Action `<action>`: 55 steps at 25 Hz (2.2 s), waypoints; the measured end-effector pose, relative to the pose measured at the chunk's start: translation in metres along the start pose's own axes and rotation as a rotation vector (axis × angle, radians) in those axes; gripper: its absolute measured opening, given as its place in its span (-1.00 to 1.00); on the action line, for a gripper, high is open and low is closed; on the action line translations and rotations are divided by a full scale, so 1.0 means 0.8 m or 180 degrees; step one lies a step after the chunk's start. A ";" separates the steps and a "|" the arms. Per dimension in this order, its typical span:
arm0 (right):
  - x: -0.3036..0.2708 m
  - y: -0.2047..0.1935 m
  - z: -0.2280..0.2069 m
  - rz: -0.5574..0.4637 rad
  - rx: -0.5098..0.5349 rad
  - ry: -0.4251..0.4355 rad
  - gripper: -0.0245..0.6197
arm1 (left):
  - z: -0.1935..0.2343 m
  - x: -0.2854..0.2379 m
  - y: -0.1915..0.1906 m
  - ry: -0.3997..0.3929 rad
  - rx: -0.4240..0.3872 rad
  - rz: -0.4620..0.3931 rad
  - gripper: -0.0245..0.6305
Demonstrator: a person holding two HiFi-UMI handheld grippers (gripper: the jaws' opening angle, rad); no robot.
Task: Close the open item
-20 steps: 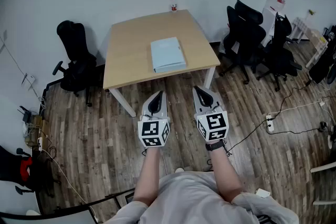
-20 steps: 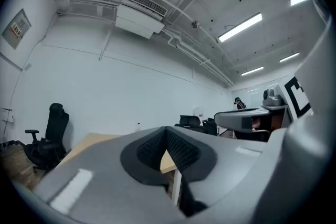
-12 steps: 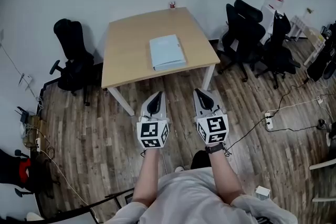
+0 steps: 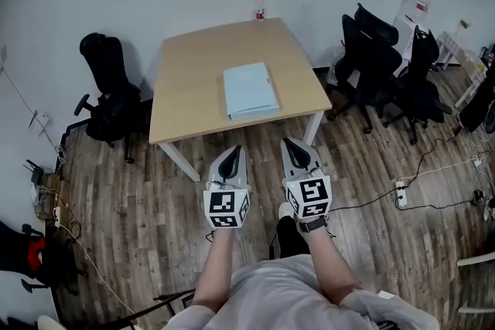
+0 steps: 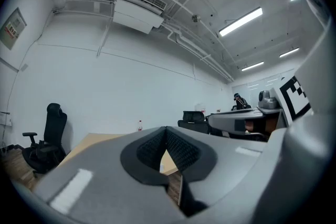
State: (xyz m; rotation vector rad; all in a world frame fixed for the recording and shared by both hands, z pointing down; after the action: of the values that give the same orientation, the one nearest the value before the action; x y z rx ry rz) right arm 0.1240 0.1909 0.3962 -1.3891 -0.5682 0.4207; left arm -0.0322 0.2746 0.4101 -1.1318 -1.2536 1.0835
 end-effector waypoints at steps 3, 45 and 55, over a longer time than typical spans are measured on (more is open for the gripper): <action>-0.053 -0.010 -0.026 -0.0006 -0.0135 0.0056 -0.89 | 0.014 -0.049 -0.006 -0.0017 -0.0020 0.0013 -0.90; -0.482 -0.143 -0.234 0.0394 -0.0473 0.0387 -0.89 | 0.215 -0.525 -0.112 -0.0208 -0.0054 0.0407 -0.90; -0.518 -0.176 -0.252 0.0663 -0.0450 0.0097 -0.89 | 0.238 -0.597 -0.153 -0.0805 -0.0016 0.0786 -0.90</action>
State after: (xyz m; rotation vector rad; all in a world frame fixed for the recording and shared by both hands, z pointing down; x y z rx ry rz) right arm -0.0920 -0.2338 0.4658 -1.5952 -0.4360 0.5335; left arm -0.2381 -0.2086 0.4667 -1.2033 -1.3344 1.4450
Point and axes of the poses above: the fingertips, and each gripper's own axes: x backward along the fingers, z to its left, y out of its top, the point moved 8 cm from there along x, backward along the fingers, and after that the axes turned 7 degrees about -z, right-handed, at the moved point
